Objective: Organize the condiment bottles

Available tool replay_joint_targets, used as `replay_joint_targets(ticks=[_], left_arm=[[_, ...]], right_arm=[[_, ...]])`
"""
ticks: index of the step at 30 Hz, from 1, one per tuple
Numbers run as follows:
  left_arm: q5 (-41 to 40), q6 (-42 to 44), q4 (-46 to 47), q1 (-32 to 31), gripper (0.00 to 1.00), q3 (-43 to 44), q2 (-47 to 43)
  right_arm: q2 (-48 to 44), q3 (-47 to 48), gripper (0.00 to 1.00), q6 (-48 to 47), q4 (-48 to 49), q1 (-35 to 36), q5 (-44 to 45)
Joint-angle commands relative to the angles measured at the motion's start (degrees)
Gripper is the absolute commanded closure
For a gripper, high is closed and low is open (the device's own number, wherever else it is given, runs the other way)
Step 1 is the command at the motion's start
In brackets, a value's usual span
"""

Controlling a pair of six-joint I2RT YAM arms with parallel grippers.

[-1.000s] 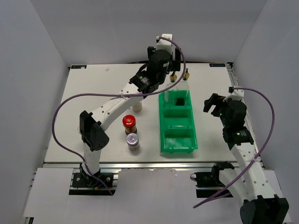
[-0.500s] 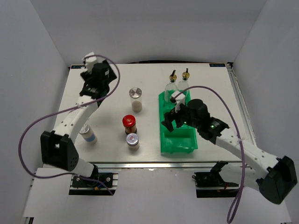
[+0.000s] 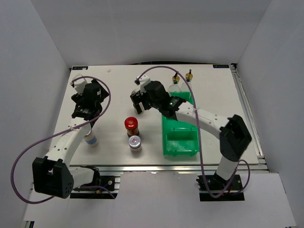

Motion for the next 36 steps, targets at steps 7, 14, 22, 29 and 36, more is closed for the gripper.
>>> replay_joint_targets(ticks=[7,14,22,29,36], left_arm=[[-3.9,-0.3,0.3,0.4,0.02,-3.6,-6.9],[-5.8,-0.2,0.1,0.4,0.02,-4.0,-7.9],[-5.8,-0.1,0.5,0.4,0.02,-4.3,-7.7],[-5.7,0.0,0.4,0.4,0.02,-4.3,-7.8],[-5.1,-0.1,0.8,0.4,0.02,-4.8,-8.7]], right_arm=[[17.3,23.1,0.10,2.7,-4.9,-0.2,12.0],[26.0,33.1,0.11,2.3,-9.2,-0.2,18.5],[28.1,33.3,0.11,1.4,-9.7,-0.1,20.0],[26.2,30.8,0.58,2.4,-8.4,-0.1,16.4],[16.8,25.3,0.76,1.1,-5.3,-0.1,12.8]])
